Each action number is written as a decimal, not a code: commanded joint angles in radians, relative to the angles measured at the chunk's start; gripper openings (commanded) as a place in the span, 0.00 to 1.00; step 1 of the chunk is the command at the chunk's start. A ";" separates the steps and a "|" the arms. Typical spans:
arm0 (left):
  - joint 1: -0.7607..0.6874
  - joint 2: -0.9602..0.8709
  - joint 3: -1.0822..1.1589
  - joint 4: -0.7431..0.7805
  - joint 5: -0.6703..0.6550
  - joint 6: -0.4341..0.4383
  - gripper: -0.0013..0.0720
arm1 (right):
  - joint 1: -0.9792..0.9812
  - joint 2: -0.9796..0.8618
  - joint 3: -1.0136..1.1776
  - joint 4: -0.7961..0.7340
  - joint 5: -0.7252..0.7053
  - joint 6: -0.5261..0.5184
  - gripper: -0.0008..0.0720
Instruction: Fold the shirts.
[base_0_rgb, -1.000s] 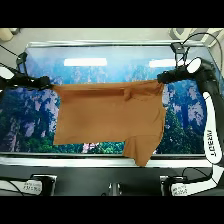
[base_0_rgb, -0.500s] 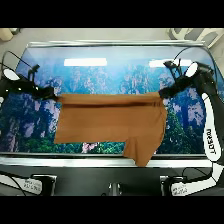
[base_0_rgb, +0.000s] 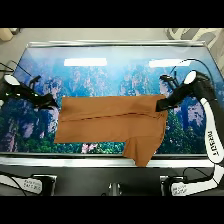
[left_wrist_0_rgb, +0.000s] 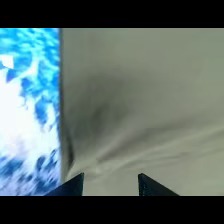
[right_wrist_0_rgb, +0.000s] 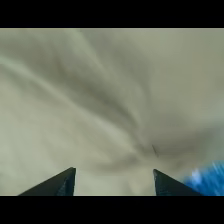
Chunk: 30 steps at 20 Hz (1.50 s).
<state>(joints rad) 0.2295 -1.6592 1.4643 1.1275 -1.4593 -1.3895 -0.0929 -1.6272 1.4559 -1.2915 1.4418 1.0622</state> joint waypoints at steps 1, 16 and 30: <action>0.067 0.074 0.005 0.112 -0.123 -0.028 0.62 | -0.093 0.066 -0.013 -0.055 0.178 -0.015 0.73; 0.035 0.336 -0.737 0.084 0.182 -0.017 0.62 | -0.148 0.300 -0.459 -0.060 0.042 -0.065 0.73; -0.032 0.362 -0.736 0.005 0.275 -0.002 0.05 | -0.148 0.503 -0.951 0.202 -0.206 -0.110 0.73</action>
<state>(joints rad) 0.2001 -1.3140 0.7273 1.1408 -1.1744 -1.4078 -0.2413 -1.1339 0.5930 -1.1469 1.3262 0.9619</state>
